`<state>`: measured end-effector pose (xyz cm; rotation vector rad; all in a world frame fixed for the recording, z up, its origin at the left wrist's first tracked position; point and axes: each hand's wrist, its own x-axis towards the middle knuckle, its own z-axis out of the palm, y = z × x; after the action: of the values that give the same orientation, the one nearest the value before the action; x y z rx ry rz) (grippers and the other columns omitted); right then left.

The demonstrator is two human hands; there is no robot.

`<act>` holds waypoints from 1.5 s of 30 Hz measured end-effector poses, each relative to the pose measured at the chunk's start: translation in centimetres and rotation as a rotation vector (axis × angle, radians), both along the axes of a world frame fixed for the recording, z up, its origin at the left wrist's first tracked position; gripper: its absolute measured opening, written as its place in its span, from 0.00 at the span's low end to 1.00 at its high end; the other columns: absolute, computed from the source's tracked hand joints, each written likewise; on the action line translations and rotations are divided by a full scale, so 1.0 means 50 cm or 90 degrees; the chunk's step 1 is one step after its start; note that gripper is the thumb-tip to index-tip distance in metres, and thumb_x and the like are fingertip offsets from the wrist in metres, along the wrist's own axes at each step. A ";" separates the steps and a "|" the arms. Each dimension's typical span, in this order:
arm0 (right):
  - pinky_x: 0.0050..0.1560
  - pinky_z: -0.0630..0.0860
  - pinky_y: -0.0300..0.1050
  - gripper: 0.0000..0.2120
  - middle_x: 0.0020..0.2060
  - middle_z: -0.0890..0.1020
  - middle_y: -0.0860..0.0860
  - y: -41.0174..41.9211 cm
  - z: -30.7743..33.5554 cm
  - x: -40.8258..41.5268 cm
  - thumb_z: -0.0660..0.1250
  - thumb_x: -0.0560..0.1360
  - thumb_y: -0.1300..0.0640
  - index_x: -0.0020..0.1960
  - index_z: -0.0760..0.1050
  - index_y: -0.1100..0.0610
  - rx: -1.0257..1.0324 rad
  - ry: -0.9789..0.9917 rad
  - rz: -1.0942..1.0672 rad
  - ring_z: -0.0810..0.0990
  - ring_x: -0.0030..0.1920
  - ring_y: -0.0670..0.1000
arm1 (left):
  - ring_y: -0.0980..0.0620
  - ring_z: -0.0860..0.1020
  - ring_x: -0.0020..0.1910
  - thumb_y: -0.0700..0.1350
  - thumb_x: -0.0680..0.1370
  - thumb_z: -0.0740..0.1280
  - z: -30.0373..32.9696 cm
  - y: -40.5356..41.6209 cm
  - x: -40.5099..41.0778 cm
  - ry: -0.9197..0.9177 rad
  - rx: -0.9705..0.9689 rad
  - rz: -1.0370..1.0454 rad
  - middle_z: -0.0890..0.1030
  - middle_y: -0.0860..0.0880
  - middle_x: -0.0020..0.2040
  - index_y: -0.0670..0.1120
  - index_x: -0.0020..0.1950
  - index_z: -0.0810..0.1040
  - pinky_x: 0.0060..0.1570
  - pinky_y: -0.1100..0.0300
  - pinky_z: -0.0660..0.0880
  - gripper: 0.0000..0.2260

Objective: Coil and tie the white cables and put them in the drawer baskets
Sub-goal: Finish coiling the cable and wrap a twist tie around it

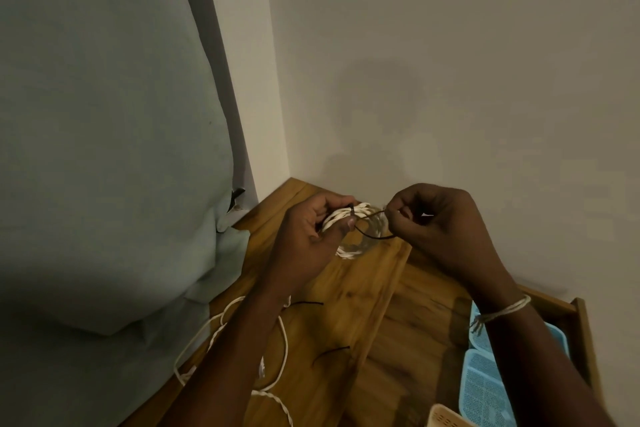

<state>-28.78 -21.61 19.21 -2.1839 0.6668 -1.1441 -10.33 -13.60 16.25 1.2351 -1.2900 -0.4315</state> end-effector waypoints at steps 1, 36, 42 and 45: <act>0.32 0.77 0.40 0.09 0.31 0.81 0.44 0.001 0.000 0.001 0.72 0.73 0.65 0.40 0.81 0.52 -0.004 -0.006 -0.004 0.79 0.33 0.49 | 0.58 0.82 0.53 0.37 0.76 0.71 -0.001 0.000 0.001 0.006 -0.001 -0.002 0.84 0.63 0.49 0.55 0.55 0.79 0.48 0.65 0.79 0.14; 0.32 0.78 0.38 0.08 0.31 0.81 0.57 0.012 -0.019 0.037 0.69 0.76 0.66 0.40 0.81 0.57 0.117 -0.167 -0.006 0.79 0.30 0.53 | 0.55 0.83 0.53 0.35 0.75 0.71 0.010 -0.008 -0.002 0.037 -0.060 -0.014 0.84 0.55 0.52 0.42 0.58 0.80 0.50 0.63 0.79 0.12; 0.32 0.76 0.34 0.05 0.33 0.83 0.53 0.007 -0.008 0.032 0.71 0.76 0.63 0.43 0.83 0.56 0.088 -0.115 0.032 0.80 0.31 0.46 | 0.53 0.83 0.54 0.38 0.76 0.71 0.013 -0.009 0.003 0.001 -0.065 0.020 0.84 0.51 0.54 0.40 0.60 0.80 0.51 0.59 0.81 0.13; 0.35 0.77 0.34 0.04 0.38 0.86 0.49 0.004 -0.004 0.029 0.70 0.77 0.60 0.47 0.85 0.56 0.067 -0.093 0.042 0.83 0.35 0.45 | 0.54 0.83 0.53 0.38 0.76 0.72 0.017 -0.007 0.002 -0.008 -0.063 0.014 0.84 0.52 0.54 0.40 0.59 0.80 0.50 0.60 0.81 0.13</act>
<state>-27.35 -21.41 19.02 -1.9990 0.5739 -1.1933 -10.25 -13.95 17.08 1.1694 -1.2915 -0.3405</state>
